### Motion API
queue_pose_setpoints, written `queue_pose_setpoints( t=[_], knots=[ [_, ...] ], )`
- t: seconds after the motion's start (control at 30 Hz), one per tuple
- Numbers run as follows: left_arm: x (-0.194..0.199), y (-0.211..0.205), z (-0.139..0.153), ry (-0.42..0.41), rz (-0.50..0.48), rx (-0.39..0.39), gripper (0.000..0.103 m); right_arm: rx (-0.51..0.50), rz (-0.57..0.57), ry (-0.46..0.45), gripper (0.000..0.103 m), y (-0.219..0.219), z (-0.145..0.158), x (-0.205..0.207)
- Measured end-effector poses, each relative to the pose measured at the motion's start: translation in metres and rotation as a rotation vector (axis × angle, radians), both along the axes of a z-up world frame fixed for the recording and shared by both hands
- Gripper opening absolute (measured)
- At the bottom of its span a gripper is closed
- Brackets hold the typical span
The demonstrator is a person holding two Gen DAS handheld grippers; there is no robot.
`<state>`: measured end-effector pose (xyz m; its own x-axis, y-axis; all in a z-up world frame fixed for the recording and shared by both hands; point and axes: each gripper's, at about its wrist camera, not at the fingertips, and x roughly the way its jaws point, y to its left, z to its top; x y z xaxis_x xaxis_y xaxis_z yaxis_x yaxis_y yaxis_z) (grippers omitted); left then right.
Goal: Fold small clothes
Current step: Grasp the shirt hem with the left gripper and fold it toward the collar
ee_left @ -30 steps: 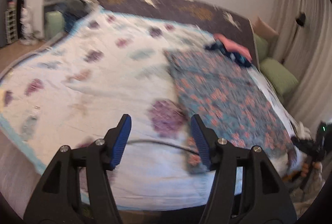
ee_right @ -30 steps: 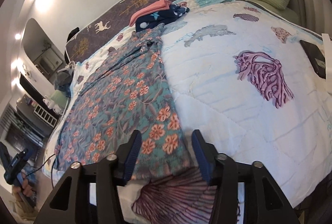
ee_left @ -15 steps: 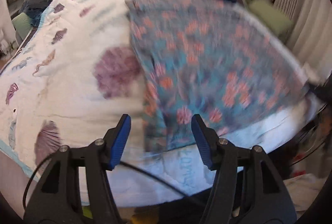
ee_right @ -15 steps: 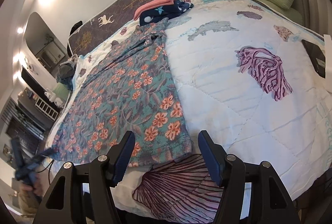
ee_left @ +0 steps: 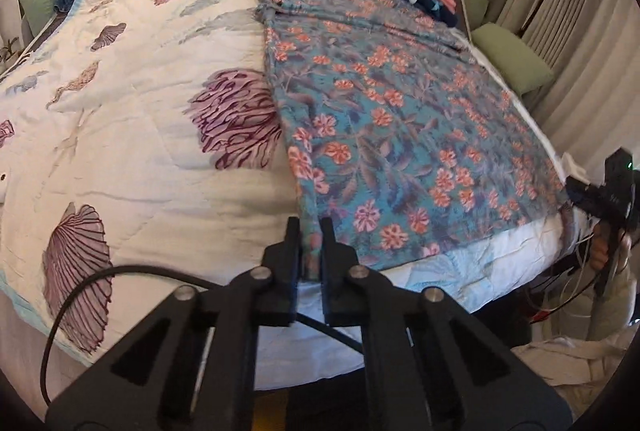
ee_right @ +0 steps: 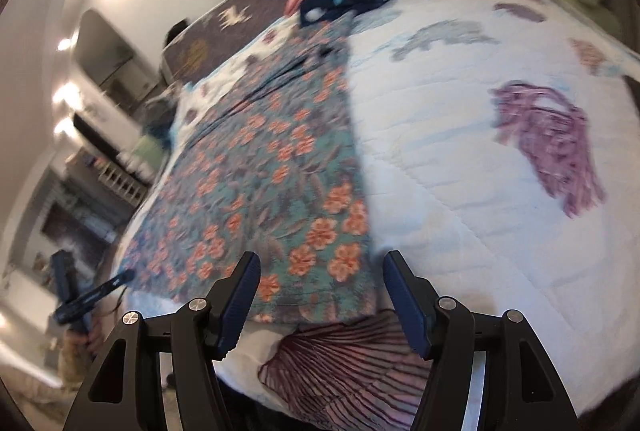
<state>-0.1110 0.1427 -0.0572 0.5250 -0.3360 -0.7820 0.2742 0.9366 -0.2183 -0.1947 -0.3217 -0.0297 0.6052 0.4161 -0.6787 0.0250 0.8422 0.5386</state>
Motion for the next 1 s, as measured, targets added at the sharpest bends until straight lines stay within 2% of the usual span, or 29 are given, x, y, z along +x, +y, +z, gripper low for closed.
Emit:
queue_pose_setpoints(
  t=[0.03, 0.1, 0.17, 0.2, 0.23, 0.27, 0.3, 0.4, 0.5, 0.57, 0.7, 0.87, 1.0],
  knots=[
    [0.003, 0.0, -0.001, 0.009, 0.008, 0.014, 0.02, 0.016, 0.022, 0.003, 0.064, 0.0, 0.0, 0.003],
    [0.006, 0.0, -0.004, 0.011, 0.027, 0.022, 0.03, 0.066, 0.087, 0.018, 0.062, 0.0, 0.0, 0.011],
    [0.008, 0.001, -0.005, 0.008, 0.031, 0.01, 0.03, 0.08, 0.128, 0.032, 0.059, 0.003, -0.002, 0.018],
    [0.008, 0.002, -0.005, 0.005, 0.03, 0.006, 0.026, 0.073, 0.138, 0.043, 0.051, 0.004, -0.003, 0.022],
    [0.008, 0.001, -0.004, 0.0, 0.022, -0.001, 0.006, 0.072, 0.138, 0.051, 0.044, 0.004, -0.005, 0.024],
    [0.008, 0.001, -0.003, 0.004, 0.007, -0.028, 0.006, 0.073, 0.127, 0.062, 0.022, 0.002, -0.006, 0.027],
    [0.006, 0.002, 0.001, -0.004, 0.012, -0.046, 0.006, 0.071, 0.11, 0.07, 0.007, 0.001, -0.007, 0.028],
    [0.002, 0.011, 0.019, -0.046, 0.022, -0.088, 0.006, 0.097, 0.083, 0.06, 0.006, -0.002, -0.003, 0.026],
    [0.004, 0.022, 0.036, -0.073, 0.032, -0.15, 0.006, 0.141, 0.08, -0.011, 0.006, -0.006, 0.016, 0.021],
    [0.006, 0.025, 0.045, -0.095, 0.04, -0.164, 0.006, 0.168, 0.08, -0.048, 0.006, -0.01, 0.027, 0.02],
    [0.007, 0.021, 0.047, -0.091, 0.034, -0.155, 0.006, 0.158, 0.071, -0.068, 0.006, -0.017, 0.038, 0.017],
    [0.005, 0.018, 0.037, -0.051, 0.029, -0.131, 0.006, 0.159, 0.077, -0.048, 0.006, -0.015, 0.036, 0.004],
    [0.005, 0.025, 0.042, -0.047, 0.037, -0.178, 0.006, 0.196, 0.063, -0.056, 0.006, -0.018, 0.037, 0.001]
  ],
)
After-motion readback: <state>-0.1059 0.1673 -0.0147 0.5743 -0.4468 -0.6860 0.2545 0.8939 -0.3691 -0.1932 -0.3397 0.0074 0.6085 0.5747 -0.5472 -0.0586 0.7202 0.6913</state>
